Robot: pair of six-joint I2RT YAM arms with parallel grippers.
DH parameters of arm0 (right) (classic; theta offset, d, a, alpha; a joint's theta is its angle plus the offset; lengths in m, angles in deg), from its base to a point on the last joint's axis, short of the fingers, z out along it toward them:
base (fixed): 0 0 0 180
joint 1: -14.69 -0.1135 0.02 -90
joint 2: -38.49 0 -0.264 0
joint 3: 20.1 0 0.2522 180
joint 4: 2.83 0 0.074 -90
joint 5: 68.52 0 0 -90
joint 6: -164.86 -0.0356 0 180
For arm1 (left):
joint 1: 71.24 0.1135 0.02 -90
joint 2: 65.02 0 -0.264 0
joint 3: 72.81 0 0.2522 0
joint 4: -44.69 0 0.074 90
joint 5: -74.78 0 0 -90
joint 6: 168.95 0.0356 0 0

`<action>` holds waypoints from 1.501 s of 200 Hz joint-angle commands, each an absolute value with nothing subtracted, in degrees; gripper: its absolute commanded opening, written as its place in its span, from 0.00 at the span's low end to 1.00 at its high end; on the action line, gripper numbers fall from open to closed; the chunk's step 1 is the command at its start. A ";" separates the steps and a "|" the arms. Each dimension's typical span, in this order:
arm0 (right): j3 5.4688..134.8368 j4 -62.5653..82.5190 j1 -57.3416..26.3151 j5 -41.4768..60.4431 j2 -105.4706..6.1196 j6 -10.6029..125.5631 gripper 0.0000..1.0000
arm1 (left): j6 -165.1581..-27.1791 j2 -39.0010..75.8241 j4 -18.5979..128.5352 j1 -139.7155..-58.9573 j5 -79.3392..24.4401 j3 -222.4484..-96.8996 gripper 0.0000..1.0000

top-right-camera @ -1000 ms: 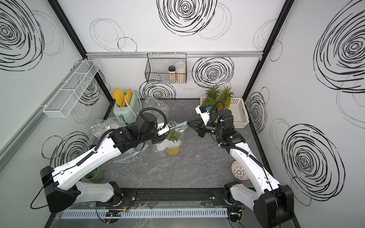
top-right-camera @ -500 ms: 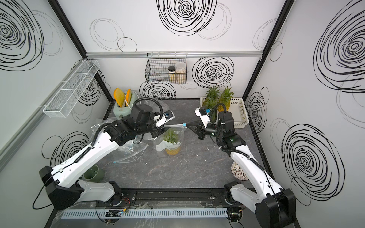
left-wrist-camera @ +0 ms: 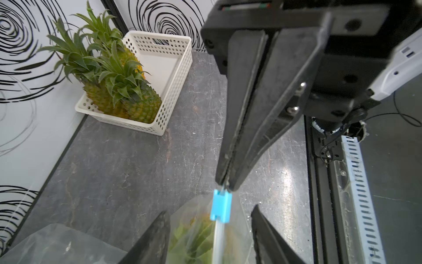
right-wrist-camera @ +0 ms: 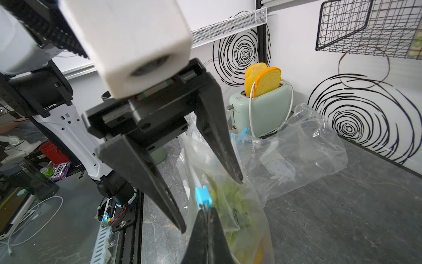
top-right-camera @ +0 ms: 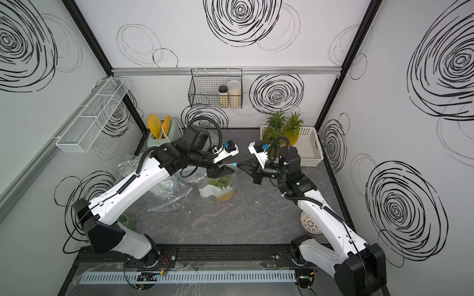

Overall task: Open the zip-top bag and take out the pineapple
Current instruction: Unzip the zipper on the zipper food storage bag.

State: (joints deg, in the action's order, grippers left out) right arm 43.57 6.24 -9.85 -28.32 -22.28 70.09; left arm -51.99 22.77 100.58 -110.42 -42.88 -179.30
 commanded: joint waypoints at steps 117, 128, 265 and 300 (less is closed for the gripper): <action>44.90 6.57 -10.62 -26.44 -21.87 73.72 0.00 | -55.18 22.69 95.22 -109.21 -47.74 -179.93 0.35; 45.13 6.80 -10.60 -26.42 -21.98 73.90 0.00 | -55.33 22.83 95.02 -109.21 -47.82 -179.84 0.30; 45.95 8.35 -10.61 -14.23 -19.14 71.63 0.00 | -57.41 15.69 95.80 -108.29 -37.67 -173.41 0.00; 45.73 8.40 -10.10 -10.93 -18.47 70.91 0.00 | -57.33 13.35 96.60 -107.48 -36.05 -171.92 0.00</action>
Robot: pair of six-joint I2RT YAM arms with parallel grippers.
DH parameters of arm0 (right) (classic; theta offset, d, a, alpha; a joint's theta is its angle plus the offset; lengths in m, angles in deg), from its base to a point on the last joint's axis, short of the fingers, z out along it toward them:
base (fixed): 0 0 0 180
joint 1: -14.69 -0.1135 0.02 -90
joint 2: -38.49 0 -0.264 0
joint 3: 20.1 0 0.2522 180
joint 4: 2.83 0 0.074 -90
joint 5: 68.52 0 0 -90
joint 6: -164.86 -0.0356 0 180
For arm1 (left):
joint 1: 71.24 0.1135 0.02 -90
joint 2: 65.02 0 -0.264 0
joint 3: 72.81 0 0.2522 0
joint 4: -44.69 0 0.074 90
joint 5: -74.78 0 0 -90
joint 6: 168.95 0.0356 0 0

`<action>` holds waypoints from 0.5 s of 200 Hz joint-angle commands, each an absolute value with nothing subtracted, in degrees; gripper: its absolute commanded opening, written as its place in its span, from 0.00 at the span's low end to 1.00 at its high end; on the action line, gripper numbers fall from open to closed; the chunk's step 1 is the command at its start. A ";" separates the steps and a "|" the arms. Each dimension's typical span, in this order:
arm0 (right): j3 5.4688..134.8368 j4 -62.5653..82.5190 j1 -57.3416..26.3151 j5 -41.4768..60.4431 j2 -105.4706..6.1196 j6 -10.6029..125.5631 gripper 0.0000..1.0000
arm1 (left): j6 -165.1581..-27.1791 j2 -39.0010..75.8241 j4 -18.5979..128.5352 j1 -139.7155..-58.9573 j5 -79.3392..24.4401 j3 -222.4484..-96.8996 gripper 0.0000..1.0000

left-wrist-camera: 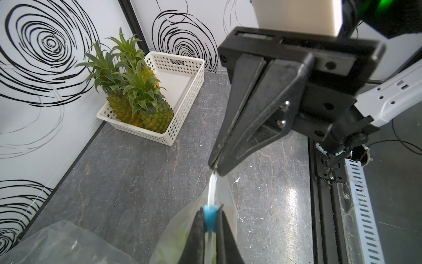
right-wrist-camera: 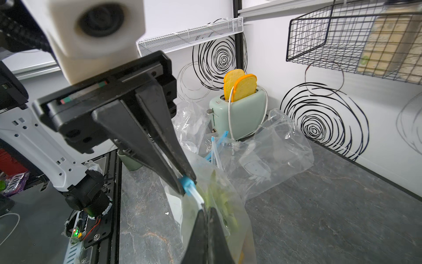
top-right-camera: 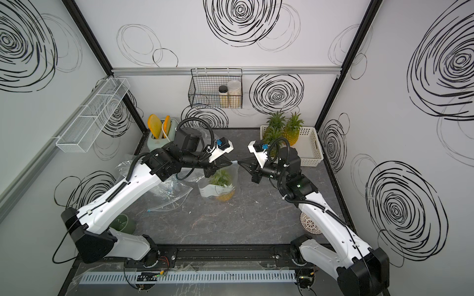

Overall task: Open the zip-top bag and take out the pineapple
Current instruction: Unzip the zipper on the zipper food storage bag.

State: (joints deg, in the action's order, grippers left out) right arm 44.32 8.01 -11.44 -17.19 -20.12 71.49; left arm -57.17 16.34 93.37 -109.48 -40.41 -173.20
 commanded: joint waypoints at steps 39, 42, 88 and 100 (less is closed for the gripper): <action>46.07 8.93 -6.84 -8.40 -18.29 70.02 0.00 | -56.89 10.22 99.48 -105.40 -32.78 -170.23 0.00; 46.04 8.87 -6.37 -8.52 -18.29 69.84 0.00 | -57.02 9.93 99.57 -105.16 -32.65 -169.89 0.00; 46.19 7.68 1.08 -11.74 -19.47 68.16 0.00 | -59.82 3.84 101.36 -102.15 -28.38 -165.15 0.01; 46.62 7.38 2.47 -12.43 -20.11 68.04 0.00 | -61.10 2.31 102.23 -101.76 -26.81 -164.03 0.01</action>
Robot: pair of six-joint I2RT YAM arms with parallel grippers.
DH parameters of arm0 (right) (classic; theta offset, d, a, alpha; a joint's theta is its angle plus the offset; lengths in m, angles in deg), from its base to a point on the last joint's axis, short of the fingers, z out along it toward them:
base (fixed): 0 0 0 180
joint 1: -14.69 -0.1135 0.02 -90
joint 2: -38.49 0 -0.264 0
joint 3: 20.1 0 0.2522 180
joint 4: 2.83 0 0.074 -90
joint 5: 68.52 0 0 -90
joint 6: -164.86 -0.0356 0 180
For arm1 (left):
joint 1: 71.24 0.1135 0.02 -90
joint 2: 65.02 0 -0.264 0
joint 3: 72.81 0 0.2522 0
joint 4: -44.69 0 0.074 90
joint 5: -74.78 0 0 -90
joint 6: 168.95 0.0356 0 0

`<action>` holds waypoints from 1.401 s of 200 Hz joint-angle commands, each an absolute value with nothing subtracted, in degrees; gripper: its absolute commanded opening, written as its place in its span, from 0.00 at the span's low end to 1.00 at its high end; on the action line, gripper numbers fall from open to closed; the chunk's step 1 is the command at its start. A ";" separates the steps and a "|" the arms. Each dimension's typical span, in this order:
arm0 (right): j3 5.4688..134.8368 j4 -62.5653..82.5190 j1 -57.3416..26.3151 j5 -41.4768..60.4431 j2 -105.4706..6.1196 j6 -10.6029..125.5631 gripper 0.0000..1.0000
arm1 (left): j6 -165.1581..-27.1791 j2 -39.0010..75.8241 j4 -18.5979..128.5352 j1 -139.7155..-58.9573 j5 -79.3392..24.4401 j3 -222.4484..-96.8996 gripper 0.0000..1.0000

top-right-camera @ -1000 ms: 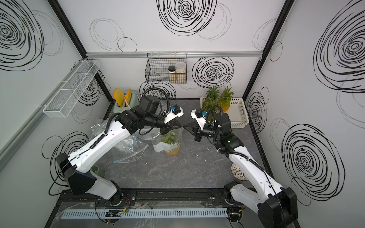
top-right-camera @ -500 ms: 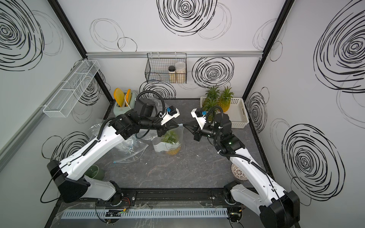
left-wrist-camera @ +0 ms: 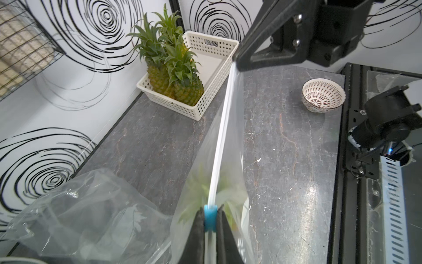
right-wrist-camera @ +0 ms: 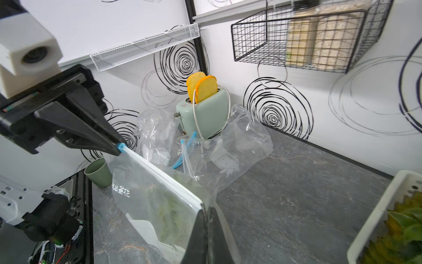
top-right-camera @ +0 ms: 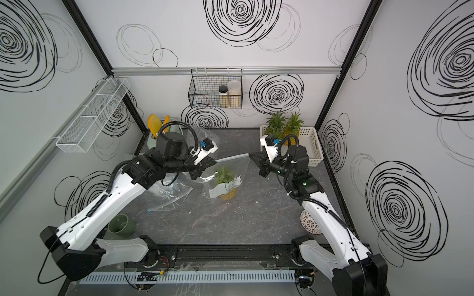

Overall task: Open the zip-top bag and take out the pineapple
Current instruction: Unzip the zipper on the zipper food storage bag.

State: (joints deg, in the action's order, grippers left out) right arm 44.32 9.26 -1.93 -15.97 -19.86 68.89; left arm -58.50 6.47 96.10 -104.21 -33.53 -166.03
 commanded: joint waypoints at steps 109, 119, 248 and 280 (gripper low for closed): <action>48.15 3.75 4.23 -13.89 -23.83 66.52 0.00 | -70.13 -10.24 106.24 -101.40 -20.16 -154.79 0.01; 48.12 3.72 4.23 -13.77 -23.87 66.52 0.00 | -70.46 -10.61 106.42 -101.44 -20.26 -154.60 0.01; 48.99 9.66 0.07 -13.95 -18.25 65.79 0.51 | -74.29 -11.22 91.23 -96.69 -30.83 -158.99 0.37; 49.58 18.87 -1.81 -7.13 -12.79 65.59 0.50 | -74.57 -8.09 84.35 -91.97 -35.13 -156.28 0.09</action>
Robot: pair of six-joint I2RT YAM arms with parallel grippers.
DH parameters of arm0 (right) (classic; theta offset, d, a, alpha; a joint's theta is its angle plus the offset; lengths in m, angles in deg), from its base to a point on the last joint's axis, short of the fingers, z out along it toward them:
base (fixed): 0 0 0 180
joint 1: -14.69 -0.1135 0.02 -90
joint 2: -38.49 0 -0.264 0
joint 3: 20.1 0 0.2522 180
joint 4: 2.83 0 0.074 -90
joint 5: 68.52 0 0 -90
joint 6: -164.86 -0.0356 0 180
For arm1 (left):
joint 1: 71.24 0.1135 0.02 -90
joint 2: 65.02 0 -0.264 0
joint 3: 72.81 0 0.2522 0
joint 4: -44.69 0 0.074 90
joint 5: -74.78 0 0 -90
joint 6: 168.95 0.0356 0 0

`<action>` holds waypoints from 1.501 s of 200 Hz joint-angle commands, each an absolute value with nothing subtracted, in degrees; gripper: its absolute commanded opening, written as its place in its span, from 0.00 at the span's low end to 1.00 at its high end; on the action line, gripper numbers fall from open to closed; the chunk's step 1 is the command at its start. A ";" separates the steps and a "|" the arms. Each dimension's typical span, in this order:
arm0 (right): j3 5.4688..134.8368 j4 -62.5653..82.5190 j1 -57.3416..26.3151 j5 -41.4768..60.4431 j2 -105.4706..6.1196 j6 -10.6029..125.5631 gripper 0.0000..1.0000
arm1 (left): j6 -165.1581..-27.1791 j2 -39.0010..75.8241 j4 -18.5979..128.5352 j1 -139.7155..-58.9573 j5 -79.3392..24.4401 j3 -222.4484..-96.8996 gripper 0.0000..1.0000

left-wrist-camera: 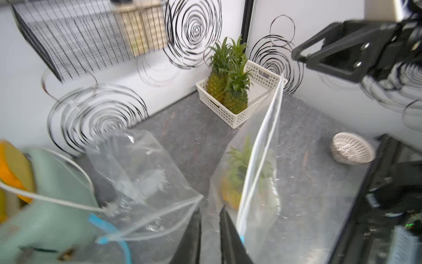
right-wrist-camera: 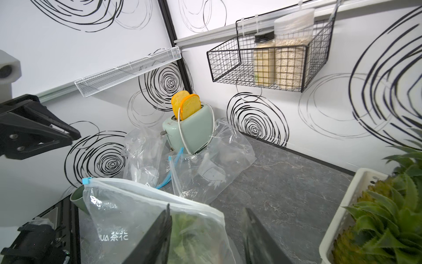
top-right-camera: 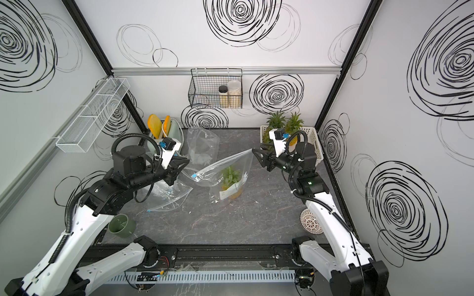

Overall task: Open the zip-top bag and take out the pineapple
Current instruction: Unzip the zipper on the zipper food storage bag, then adjust the zipper food storage bag at the center of the board.

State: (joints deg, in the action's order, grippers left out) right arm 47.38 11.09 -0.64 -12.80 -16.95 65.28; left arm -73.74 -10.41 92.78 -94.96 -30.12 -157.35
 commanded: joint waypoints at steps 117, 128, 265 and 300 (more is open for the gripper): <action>35.09 28.79 -7.97 -5.31 -9.98 52.18 0.33 | -85.48 -0.56 64.75 -97.14 -29.32 -134.11 0.00; 34.76 28.85 -9.44 -4.72 -11.05 51.44 0.23 | -86.16 -0.76 63.90 -98.13 -27.97 -132.59 0.00; 33.98 12.47 -17.07 -5.30 -29.80 43.19 0.13 | -98.11 -4.09 45.55 -114.68 -22.23 -118.21 0.00; 38.26 12.62 -15.90 -8.84 -37.11 44.82 0.15 | -101.41 -7.34 43.01 -120.38 -16.60 -115.32 0.00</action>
